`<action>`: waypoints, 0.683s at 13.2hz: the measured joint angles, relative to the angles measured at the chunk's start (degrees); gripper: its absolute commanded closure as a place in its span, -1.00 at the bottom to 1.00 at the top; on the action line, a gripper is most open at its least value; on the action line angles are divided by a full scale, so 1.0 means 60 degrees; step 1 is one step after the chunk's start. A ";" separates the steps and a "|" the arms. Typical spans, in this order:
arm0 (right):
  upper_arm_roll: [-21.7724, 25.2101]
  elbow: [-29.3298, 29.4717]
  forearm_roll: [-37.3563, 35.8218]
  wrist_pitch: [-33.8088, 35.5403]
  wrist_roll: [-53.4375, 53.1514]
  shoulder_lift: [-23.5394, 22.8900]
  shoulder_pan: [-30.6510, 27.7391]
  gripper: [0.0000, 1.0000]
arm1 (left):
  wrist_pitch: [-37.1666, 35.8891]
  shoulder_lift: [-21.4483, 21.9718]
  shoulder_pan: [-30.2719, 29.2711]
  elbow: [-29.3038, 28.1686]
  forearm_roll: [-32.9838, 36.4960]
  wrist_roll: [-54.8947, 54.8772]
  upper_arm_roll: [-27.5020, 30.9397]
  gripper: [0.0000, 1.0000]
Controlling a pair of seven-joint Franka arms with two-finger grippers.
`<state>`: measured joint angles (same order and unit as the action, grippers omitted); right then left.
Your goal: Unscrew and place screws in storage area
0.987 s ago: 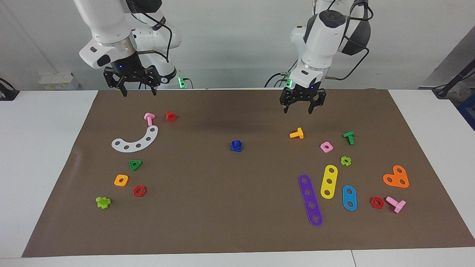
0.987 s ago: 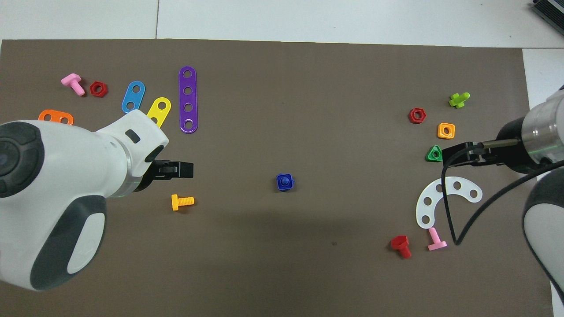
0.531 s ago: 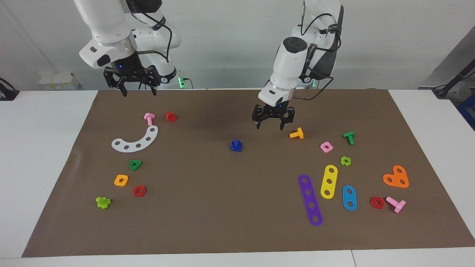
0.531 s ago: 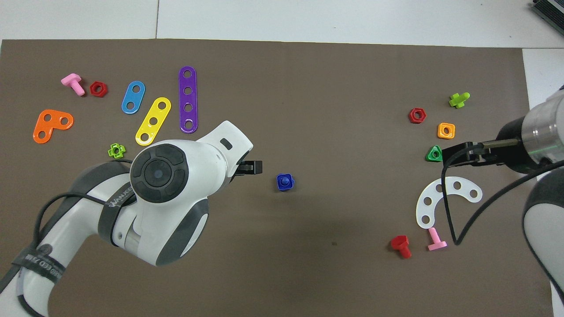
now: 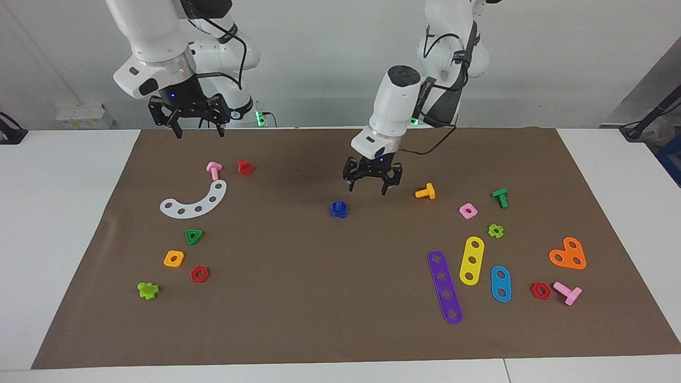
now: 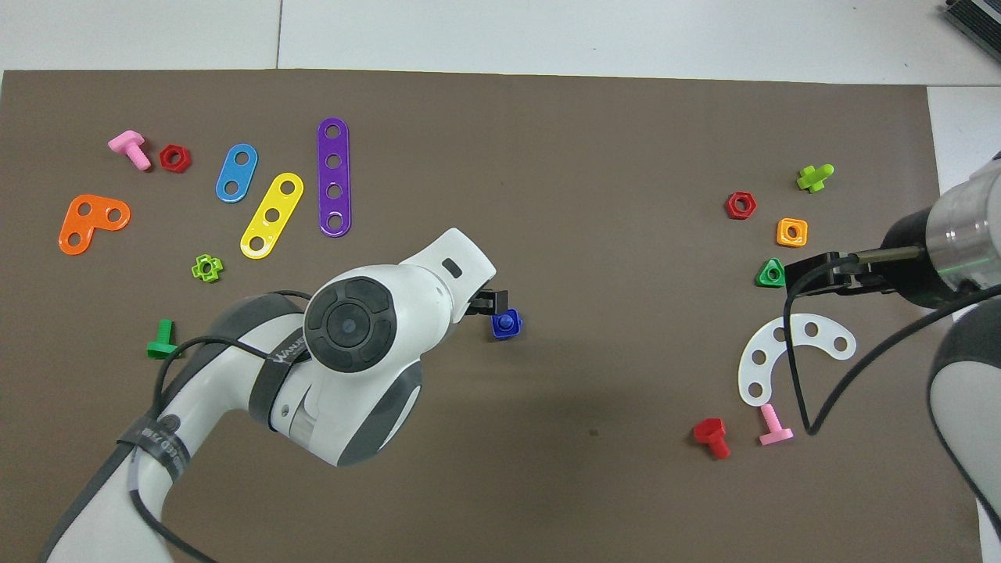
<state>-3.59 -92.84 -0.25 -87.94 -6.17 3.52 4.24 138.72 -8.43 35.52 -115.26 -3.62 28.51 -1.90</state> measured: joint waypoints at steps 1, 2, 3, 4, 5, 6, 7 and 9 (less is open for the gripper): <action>0.0002 0.0000 0.0000 0.0000 0.0000 0.0000 0.0000 -1.00 | 0.0295 -0.0258 0.0092 0.0001 -0.0002 0.0029 -0.0007 -1.00; 0.0003 0.0000 0.0000 0.0000 0.0000 0.0000 -0.0001 -1.00 | 0.0601 -0.0506 0.0187 0.0004 -0.0002 0.0070 -0.0005 -1.00; 0.0004 0.0000 0.0000 0.0000 0.0000 0.0000 -0.0008 -1.00 | 0.0852 -0.0721 0.0275 0.0010 -0.0003 0.0095 0.0000 -1.00; 0.0009 0.0000 0.0000 0.0000 0.0000 0.0000 -0.0017 -1.00 | 0.1042 -0.0923 0.0356 0.0031 -0.0003 0.0107 -0.0008 -1.00; 0.0017 0.0000 0.0000 0.0000 0.0000 0.0000 -0.0019 -1.00 | 0.1245 -0.1146 0.0443 0.0077 -0.0003 0.0114 -0.0006 -1.00; 0.0018 0.0000 0.0000 0.0000 0.0000 0.0000 -0.0018 -1.00 | 0.1459 -0.1374 0.0522 0.0137 -0.0004 0.0125 -0.0003 -1.00; 0.0017 0.0000 0.0000 0.0000 0.0000 0.0000 -0.0018 -1.00 | 0.1617 -0.1575 0.0572 0.0191 -0.0004 0.0139 -0.0010 -1.00; 0.0017 0.0000 0.0000 0.0000 0.0000 0.0000 -0.0018 -1.00 | 0.1695 -0.1766 0.0632 0.0246 -0.0004 0.0141 -0.0006 -1.00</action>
<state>-3.49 -92.84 -0.25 -87.94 -6.17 3.52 4.13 148.89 -19.03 39.31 -113.79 -3.64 29.36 -1.94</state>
